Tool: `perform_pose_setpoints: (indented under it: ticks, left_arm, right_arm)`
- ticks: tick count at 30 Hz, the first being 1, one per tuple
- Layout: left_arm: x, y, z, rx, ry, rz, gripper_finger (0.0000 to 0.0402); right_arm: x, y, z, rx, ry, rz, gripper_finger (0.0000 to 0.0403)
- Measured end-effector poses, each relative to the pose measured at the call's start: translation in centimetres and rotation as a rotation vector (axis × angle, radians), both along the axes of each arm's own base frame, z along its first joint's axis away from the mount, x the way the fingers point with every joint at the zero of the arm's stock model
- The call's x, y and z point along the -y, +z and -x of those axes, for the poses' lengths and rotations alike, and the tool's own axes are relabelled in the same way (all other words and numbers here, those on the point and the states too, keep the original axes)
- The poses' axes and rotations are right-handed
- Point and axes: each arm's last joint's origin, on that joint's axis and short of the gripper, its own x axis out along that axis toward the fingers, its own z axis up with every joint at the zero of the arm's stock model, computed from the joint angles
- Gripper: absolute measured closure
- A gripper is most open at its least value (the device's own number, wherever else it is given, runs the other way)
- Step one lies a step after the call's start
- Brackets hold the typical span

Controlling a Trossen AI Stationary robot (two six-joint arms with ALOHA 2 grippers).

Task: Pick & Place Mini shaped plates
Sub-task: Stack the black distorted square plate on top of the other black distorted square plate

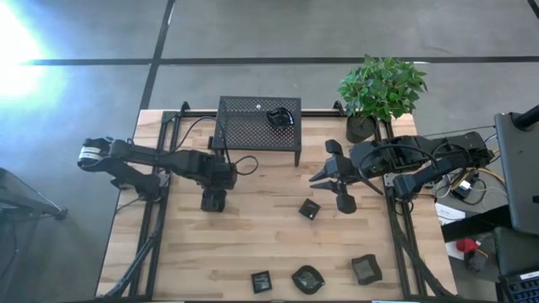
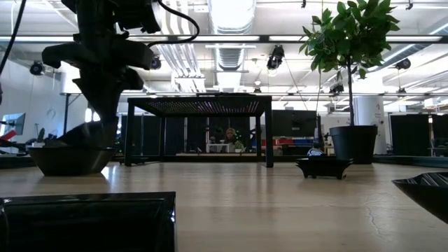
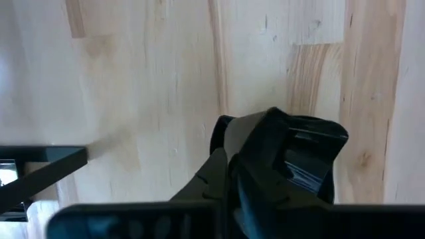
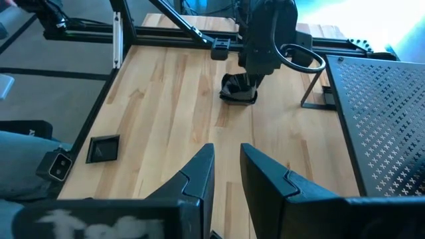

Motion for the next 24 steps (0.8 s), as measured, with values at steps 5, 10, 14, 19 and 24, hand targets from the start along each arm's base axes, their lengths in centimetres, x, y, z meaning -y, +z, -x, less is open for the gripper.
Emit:
perform_pose_setpoints:
  ticks: [5, 10, 14, 19, 24]
  left_arm:
    - [0.0, 0.0, 0.0, 0.000, 0.000, 0.000, 0.0337]
    - [0.0, 0.0, 0.0, 0.000, 0.000, 0.000, 0.0324]
    - [0.0, 0.4, -0.1, 0.009, 0.010, 0.003, 0.0324]
    - [0.0, 1.2, 0.1, -0.020, 0.026, 0.006, 0.0323]
    - [0.0, 1.6, -0.2, 0.011, 0.026, 0.006, 0.0323]
  right_arm:
    - [0.0, 0.0, 0.0, 0.000, 0.000, 0.000, 0.0335]
    - [0.0, 0.0, 0.0, 0.000, 0.000, 0.000, 0.0335]
    - [0.0, 0.0, 0.0, 0.000, 0.000, -0.001, 0.0335]
    - [0.0, 0.0, 0.0, 0.000, -0.002, -0.002, 0.0335]
    - [0.0, 0.0, 0.0, 0.001, -0.001, 0.000, 0.0335]
